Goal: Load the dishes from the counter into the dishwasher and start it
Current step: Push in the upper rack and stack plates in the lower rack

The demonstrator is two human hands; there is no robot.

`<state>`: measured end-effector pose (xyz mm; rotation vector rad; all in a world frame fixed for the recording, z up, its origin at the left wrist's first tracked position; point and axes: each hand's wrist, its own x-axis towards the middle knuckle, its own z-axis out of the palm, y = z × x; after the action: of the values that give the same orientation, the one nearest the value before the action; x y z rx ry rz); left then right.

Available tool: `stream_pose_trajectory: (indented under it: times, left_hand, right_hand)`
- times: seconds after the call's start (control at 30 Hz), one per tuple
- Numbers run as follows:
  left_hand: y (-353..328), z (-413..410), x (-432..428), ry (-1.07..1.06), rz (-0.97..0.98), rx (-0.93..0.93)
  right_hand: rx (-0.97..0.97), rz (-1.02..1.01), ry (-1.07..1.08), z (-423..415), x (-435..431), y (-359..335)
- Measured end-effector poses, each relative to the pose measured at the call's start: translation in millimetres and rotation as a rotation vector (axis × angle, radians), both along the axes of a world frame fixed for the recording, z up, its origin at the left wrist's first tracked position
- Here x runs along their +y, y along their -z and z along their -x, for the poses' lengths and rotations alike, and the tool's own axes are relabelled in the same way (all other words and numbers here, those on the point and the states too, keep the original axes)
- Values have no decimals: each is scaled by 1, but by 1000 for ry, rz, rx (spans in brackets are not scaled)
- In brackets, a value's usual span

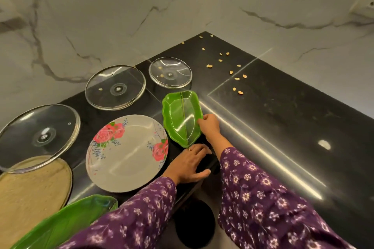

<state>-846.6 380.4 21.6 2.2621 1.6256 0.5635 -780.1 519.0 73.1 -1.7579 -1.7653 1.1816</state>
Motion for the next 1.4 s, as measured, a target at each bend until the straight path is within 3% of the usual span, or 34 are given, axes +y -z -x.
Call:
stream_pose_trajectory:
  times: [0.17, 0.33, 0.43, 0.5, 0.6, 0.67, 0.9, 1.1, 1.2, 1.4]
  left_hand:
    - [0, 2, 0, -1, -43, -7]
    - [0, 0, 0, 1, -60, -46]
    - [-2, -13, 3, -72, -79, -67]
    - [-10, -33, 13, -280, -47, -63]
    - [-24, -120, 27, -377, -86, 63]
    - [-30, -194, 25, -236, -96, 18]
    - [-50, -475, -69, 616, -197, -220]
    - [-57, -641, -173, 1174, -198, -109]
    - [-58, -704, -207, 1440, -263, -9]
    - [-42, -811, -241, 1754, -370, 178]
  right_hand:
    - [168, -50, 281, -46, -9, -12]
    - [331, -162, 515, -166, -51, -33]
    - [304, -294, 615, -269, -104, -47]
    - [242, -352, 700, -334, -141, -53]
    - [116, -409, 916, -438, -213, -60]
    - [63, -443, 1044, -492, -258, -63]
    - [-166, -512, 1472, -634, -457, -62]
    - [-391, -489, 1676, -687, -614, -40]
    - [-498, -338, 1692, -705, -664, -1]
    - [-471, -61, 1615, -747, -686, 76]
